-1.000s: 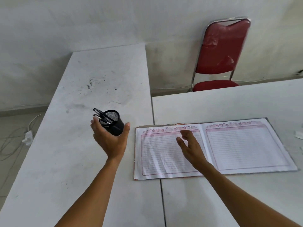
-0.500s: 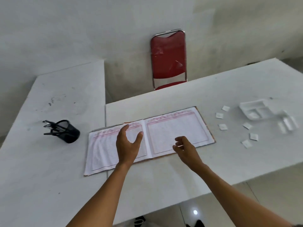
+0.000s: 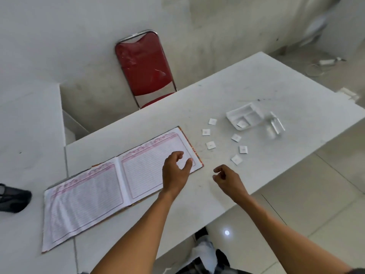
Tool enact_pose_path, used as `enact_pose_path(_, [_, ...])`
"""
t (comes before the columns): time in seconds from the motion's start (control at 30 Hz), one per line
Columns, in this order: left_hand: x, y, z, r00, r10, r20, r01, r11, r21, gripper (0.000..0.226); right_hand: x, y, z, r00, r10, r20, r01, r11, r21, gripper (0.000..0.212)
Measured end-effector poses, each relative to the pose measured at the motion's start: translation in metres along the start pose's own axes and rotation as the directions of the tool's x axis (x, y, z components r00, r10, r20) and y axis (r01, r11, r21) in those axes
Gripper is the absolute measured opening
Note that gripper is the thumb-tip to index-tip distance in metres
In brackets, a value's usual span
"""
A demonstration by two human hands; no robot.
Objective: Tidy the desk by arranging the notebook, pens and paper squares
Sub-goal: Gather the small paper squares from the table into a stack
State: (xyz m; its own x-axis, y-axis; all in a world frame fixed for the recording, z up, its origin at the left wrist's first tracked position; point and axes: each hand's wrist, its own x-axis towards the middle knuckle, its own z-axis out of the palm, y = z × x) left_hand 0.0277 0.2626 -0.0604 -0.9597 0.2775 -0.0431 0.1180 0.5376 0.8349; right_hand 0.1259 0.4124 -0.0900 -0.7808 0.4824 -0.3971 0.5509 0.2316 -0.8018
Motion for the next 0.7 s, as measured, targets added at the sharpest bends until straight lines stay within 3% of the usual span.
enact_pose_path(0.4, [0.047,0.036,0.116,0.939,0.038,0.343,-0.045,0.999,0.012,0.033,0.042,0.032,-0.091,0.964,0.144,-0.223,-0.143,0.989,0.025,0.012])
enact_pose_path(0.7, [0.102,0.07,0.186,0.901,0.123,0.416,-0.21,0.963,0.171,0.042,0.107,0.046,-0.172,0.939,0.182,-0.292,-0.17,0.983,0.066,0.016])
